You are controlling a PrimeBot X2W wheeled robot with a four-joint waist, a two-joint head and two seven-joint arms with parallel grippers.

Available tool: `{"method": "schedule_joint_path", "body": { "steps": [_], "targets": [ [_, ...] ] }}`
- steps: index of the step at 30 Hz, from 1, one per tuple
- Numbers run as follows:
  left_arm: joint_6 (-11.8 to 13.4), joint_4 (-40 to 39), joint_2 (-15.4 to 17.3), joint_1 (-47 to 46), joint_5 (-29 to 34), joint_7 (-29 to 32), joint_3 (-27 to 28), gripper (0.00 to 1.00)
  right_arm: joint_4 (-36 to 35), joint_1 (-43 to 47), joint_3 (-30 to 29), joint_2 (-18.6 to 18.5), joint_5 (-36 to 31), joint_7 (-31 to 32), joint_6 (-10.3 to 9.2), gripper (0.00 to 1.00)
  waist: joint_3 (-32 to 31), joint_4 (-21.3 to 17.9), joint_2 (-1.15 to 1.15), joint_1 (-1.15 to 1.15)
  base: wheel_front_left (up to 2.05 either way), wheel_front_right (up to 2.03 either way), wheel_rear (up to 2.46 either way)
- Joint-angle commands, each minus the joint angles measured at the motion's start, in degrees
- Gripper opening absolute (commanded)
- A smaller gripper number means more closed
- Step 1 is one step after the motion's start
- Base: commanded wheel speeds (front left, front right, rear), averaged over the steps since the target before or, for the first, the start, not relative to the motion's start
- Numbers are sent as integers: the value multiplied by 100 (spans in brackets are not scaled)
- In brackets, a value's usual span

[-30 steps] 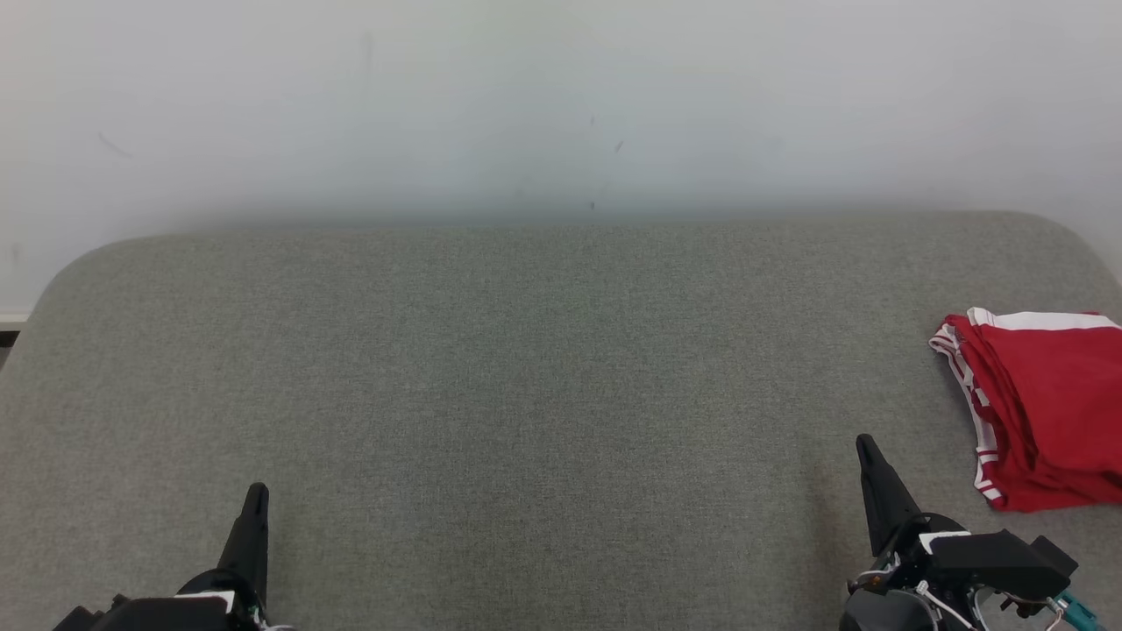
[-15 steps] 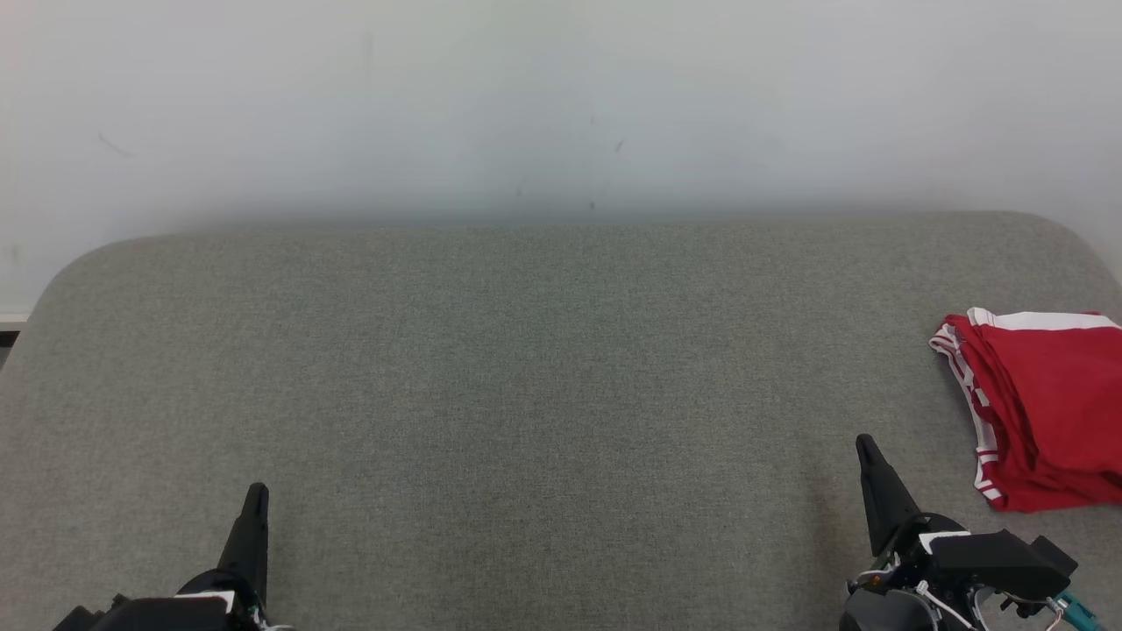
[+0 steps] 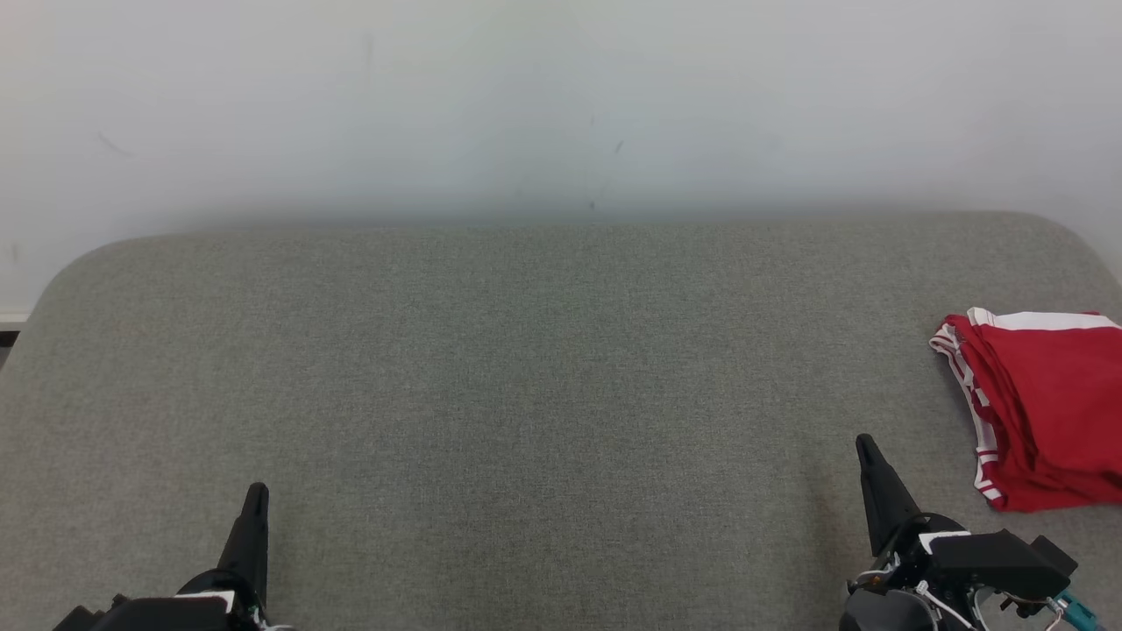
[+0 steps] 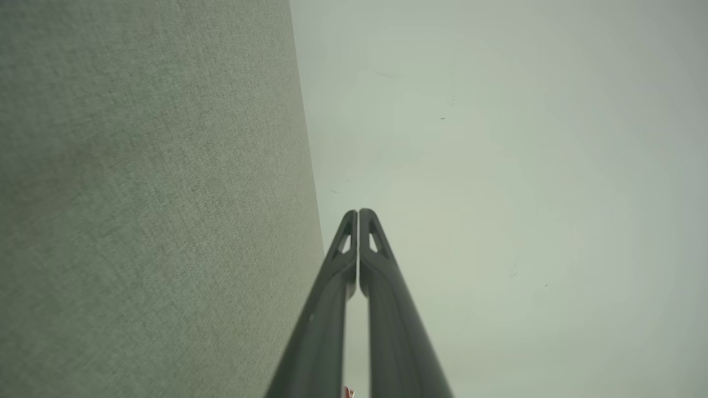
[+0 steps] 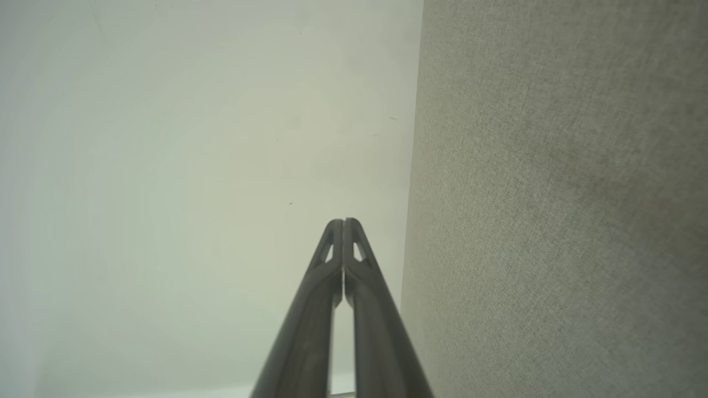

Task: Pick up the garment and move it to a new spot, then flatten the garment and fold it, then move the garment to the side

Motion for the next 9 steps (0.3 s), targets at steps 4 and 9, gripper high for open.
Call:
{"method": "schedule_joint_path", "body": {
  "steps": [4,9],
  "targets": [
    [-18,-21,7,-54,-26,0,17,0,-13,-24,1,9,12,12,-12,0,0,0,0,0,0,0,0],
    [-18,-21,7,-54,-26,0,17,0,-13,-23,1,9,12,11,-12,0,0,0,0,0,0,0,0]
  ]
}}
